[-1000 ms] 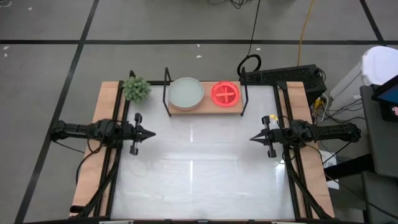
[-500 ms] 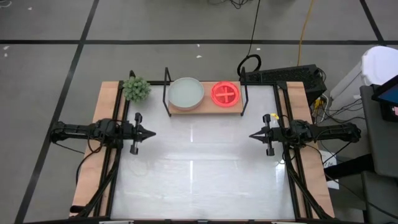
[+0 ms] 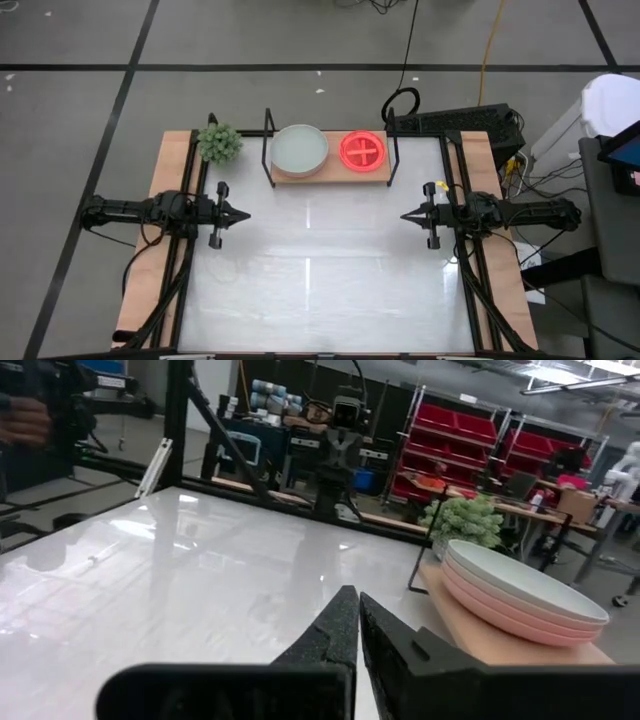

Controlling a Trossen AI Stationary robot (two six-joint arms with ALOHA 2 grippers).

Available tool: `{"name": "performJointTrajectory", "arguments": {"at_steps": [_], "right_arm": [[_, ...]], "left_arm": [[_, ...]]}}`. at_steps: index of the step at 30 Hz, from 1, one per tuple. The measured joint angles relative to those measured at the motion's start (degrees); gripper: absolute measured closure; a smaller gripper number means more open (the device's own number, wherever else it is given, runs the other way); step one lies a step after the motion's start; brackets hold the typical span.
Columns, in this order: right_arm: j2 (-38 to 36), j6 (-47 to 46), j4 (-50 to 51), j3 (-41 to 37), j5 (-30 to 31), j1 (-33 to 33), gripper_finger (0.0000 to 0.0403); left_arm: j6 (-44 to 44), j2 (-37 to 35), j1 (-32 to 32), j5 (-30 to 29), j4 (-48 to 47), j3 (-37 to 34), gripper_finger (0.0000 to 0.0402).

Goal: Place and stack plates onto a shelf
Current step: Return to Home Position

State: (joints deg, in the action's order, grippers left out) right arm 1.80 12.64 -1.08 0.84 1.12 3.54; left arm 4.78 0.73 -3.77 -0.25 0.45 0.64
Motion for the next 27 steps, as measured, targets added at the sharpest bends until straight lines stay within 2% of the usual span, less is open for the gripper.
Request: {"name": "performJointTrajectory", "arguments": {"at_steps": [27], "right_arm": [[0.0,0.02,-0.83,0.0,-1.17,-0.44,0.0403]], "left_arm": [[-0.55,0.0,0.0,-0.22,2.64,-0.13,0.0398]]}}
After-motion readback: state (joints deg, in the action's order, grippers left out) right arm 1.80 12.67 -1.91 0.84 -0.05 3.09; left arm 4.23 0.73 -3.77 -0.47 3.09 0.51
